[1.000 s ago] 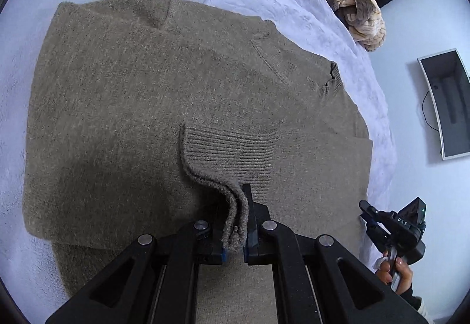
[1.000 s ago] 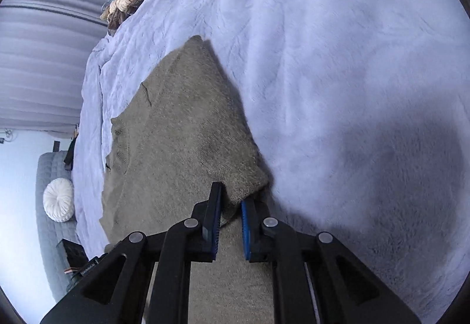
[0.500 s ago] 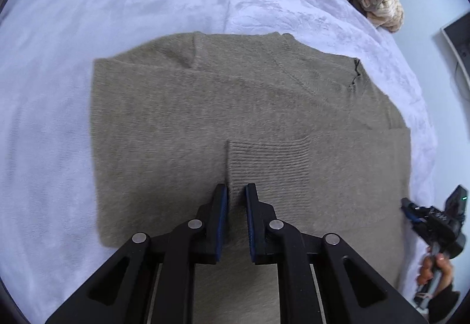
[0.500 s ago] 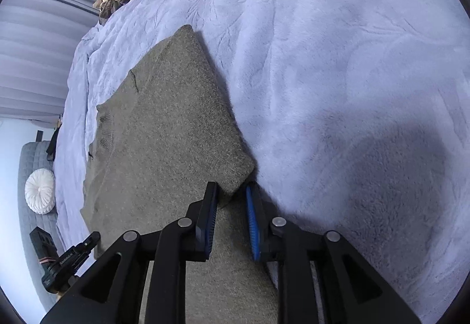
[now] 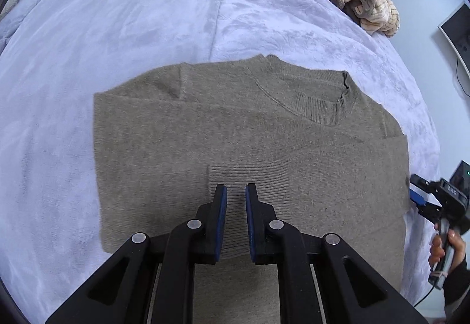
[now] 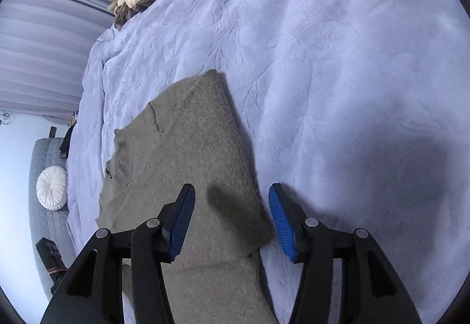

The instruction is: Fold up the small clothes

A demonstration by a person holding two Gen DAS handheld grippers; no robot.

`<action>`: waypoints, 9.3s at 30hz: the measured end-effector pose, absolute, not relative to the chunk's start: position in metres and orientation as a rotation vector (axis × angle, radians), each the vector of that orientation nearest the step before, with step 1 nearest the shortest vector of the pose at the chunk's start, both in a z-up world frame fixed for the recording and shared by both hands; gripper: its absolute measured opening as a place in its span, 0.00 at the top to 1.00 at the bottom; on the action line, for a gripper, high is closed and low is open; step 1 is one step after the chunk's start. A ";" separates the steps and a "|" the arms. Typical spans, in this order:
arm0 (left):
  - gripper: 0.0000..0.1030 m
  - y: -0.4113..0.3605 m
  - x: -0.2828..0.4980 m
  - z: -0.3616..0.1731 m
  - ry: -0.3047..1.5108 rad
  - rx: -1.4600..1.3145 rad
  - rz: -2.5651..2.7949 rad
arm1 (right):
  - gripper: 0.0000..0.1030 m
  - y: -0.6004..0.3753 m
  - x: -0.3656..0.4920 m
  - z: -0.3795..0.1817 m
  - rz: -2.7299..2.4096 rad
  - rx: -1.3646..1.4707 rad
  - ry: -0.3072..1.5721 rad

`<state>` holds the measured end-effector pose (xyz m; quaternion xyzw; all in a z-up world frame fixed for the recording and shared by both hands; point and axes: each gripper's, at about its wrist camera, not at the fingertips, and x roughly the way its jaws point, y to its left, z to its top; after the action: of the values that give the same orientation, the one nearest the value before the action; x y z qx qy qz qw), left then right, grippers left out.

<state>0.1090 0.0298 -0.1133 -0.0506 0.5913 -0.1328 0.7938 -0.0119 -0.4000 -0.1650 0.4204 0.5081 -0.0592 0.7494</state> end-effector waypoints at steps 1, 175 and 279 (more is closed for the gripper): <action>0.86 0.027 0.108 -0.117 1.278 -0.102 -0.278 | 0.45 -0.402 -0.006 -0.175 -0.113 0.959 1.129; 0.84 0.167 0.035 -0.084 1.418 -0.380 -0.288 | 0.88 -0.301 -0.051 -0.166 0.128 1.294 1.193; 0.26 0.092 0.124 -0.097 1.228 -0.071 -0.210 | 0.54 -0.335 -0.018 -0.160 -0.126 0.651 1.351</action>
<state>0.1243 0.0918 -0.0968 -0.0332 0.5749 -0.0981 0.8117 -0.0179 -0.3353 -0.1601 0.2958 0.6136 -0.0572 0.7299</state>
